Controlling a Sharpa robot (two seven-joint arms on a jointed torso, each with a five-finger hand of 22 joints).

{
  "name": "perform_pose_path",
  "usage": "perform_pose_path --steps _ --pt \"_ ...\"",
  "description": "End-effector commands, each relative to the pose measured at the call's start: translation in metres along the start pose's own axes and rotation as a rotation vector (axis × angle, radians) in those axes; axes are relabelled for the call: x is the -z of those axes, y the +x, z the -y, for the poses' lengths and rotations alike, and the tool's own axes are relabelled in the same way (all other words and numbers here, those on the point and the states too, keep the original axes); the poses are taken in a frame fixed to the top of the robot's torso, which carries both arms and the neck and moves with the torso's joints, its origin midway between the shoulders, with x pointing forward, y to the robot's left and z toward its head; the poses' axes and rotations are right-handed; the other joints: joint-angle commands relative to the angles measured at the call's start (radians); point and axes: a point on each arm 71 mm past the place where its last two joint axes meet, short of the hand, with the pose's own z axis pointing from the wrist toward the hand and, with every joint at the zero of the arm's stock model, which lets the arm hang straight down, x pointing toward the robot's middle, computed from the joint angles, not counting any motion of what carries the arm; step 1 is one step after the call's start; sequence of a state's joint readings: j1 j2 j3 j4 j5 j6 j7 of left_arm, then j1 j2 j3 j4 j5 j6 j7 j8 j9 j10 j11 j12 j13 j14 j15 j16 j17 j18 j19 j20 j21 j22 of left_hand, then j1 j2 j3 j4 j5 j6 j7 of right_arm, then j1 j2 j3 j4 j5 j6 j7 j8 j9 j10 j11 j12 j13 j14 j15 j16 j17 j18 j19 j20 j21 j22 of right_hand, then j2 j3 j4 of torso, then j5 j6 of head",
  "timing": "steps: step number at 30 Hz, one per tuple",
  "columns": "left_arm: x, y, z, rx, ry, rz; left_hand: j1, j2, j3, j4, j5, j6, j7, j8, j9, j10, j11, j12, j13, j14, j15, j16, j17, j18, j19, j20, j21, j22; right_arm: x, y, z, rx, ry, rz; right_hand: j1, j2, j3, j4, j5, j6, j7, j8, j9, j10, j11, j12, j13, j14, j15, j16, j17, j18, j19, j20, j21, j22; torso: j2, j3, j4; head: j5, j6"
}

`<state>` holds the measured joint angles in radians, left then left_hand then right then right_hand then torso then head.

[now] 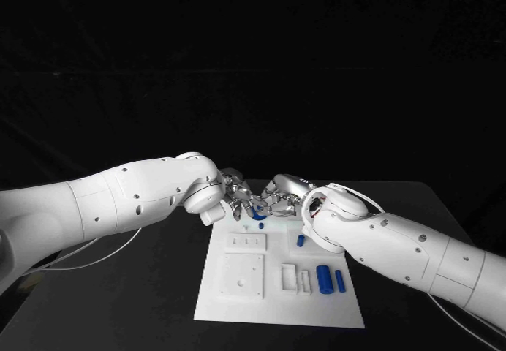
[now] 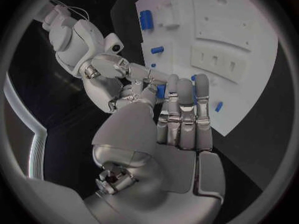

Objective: Assemble the parts on the task board

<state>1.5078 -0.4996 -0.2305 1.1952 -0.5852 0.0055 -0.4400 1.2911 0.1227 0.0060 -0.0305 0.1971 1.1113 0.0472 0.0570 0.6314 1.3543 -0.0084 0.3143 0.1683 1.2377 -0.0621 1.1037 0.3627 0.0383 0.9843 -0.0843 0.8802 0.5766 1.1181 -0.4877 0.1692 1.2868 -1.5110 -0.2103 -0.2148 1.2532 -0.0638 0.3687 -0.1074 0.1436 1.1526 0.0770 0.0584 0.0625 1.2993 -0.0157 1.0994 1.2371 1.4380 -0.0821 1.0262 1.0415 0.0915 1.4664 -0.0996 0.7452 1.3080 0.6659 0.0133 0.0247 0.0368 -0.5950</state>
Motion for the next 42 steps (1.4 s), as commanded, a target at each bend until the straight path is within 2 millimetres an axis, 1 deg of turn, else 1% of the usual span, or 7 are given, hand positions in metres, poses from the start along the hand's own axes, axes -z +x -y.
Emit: perform_pose_path --steps 1,16,23,28,34,39,42 --pt "-0.001 0.002 0.000 -0.002 0.015 -0.019 0.027 0.016 0.016 -0.025 0.015 -0.002 -0.008 0.008 0.000 0.005 -0.004 -0.005 -0.003 -0.004 -0.005 0.004 0.002 -0.005 -0.004 -0.002 0.006 0.003 0.000 0.001 -0.001 0.013 -0.005 -0.012 0.002 -0.005 0.000 0.003 0.003 0.003 0.001 0.004 0.002 -0.001 -0.003 -0.004 -0.001 0.007 -0.002 -0.006 0.001 0.001 0.053 -0.003 -0.002 0.085 0.000 -0.0001 0.0008 -0.001 -0.001" --pt "0.000 0.000 -0.001 0.024 0.026 -0.021 -0.009 0.030 0.070 -0.092 0.105 0.036 -0.015 0.011 0.059 0.047 -0.013 -0.021 -0.019 0.006 -0.014 0.026 0.015 -0.002 -0.008 -0.011 0.032 0.029 0.001 0.002 0.005 0.014 0.011 -0.012 -0.009 -0.016 -0.005 0.014 0.003 -0.024 0.008 0.003 0.001 -0.005 0.001 -0.008 -0.004 0.006 0.001 -0.012 -0.003 0.003 0.053 -0.001 -0.008 0.084 -0.001 0.0009 0.0004 0.004 0.002" --pt "0.000 -0.002 -0.002 0.025 0.030 -0.007 -0.074 -0.016 0.106 -0.107 0.300 0.102 -0.042 0.033 0.151 0.103 -0.034 0.009 -0.002 0.031 -0.036 0.091 0.051 -0.007 0.005 -0.030 0.056 0.046 0.001 0.002 0.007 0.015 0.017 -0.007 -0.028 -0.049 -0.052 0.050 0.013 -0.075 0.021 0.003 0.000 -0.015 0.011 -0.023 -0.015 0.003 0.008 -0.026 -0.015 0.009 0.051 0.005 -0.028 0.079 -0.001 0.0019 -0.0013 0.006 0.000" --pt "-0.001 -0.004 -0.002 0.012 0.038 0.026 -0.146 -0.044 0.176 -0.145 0.374 0.146 -0.056 0.016 0.225 0.139 -0.045 0.029 0.016 0.040 -0.049 0.136 0.098 -0.014 0.014 -0.046 0.070 0.056 0.002 0.001 0.011 0.017 0.023 -0.009 -0.003 -0.060 -0.250 0.117 0.097 -0.187 0.037 0.004 -0.001 -0.039 0.025 -0.037 -0.028 -0.009 0.018 -0.043 -0.030 0.017 0.046 0.015 -0.065 0.071 0.000 0.0020 -0.0018 0.005 0.005" --pt "-0.002 -0.005 -0.005 0.007 0.030 0.041 -0.173 -0.050 0.206 -0.173 0.397 0.156 -0.057 0.010 0.256 0.147 -0.048 0.034 0.026 0.048 -0.051 0.129 0.123 -0.013 0.016 -0.047 0.073 0.060 0.007 -0.001 0.016 0.016 0.026 0.006 0.038 -0.080 -0.326 0.197 0.056 -0.306 0.050 -0.002 -0.006 -0.060 0.036 -0.037 -0.041 -0.017 0.026 -0.045 -0.036 0.024 0.047 0.024 -0.089 0.070 0.000 0.0031 -0.0001 0.001 0.004" --pt "-0.003 -0.004 -0.007 -0.002 0.020 0.047 -0.178 -0.053 0.209 -0.181 0.409 0.162 -0.059 0.009 0.254 0.151 -0.049 0.038 0.029 0.054 -0.052 0.126 0.132 -0.012 0.018 -0.048 0.075 0.063 0.020 -0.007 0.027 0.006 0.027 0.013 0.068 -0.109 -0.359 0.269 0.050 -0.317 0.052 -0.002 -0.006 -0.070 0.038 -0.036 -0.055 -0.023 0.028 -0.048 -0.045 0.026 0.047 0.027 -0.110 0.070 -0.001 0.0018 0.0028 -0.001 -0.001" --pt "-0.002 -0.005 -0.010 -0.011 0.012 0.054 -0.180 -0.054 0.209 -0.184 0.409 0.164 -0.059 0.009 0.252 0.151 -0.050 0.040 0.030 0.057 -0.052 0.124 0.138 -0.012 0.019 -0.048 0.076 0.063 0.030 -0.017 0.040 -0.018 0.036 0.003 0.082 -0.114 -0.362 0.271 0.055 -0.322 0.053 -0.003 -0.007 -0.080 0.040 -0.041 -0.061 -0.029 0.030 -0.052 -0.049 0.028 0.044 0.028 -0.129 0.066 -0.001 0.0022 -0.0001 0.002 0.001"
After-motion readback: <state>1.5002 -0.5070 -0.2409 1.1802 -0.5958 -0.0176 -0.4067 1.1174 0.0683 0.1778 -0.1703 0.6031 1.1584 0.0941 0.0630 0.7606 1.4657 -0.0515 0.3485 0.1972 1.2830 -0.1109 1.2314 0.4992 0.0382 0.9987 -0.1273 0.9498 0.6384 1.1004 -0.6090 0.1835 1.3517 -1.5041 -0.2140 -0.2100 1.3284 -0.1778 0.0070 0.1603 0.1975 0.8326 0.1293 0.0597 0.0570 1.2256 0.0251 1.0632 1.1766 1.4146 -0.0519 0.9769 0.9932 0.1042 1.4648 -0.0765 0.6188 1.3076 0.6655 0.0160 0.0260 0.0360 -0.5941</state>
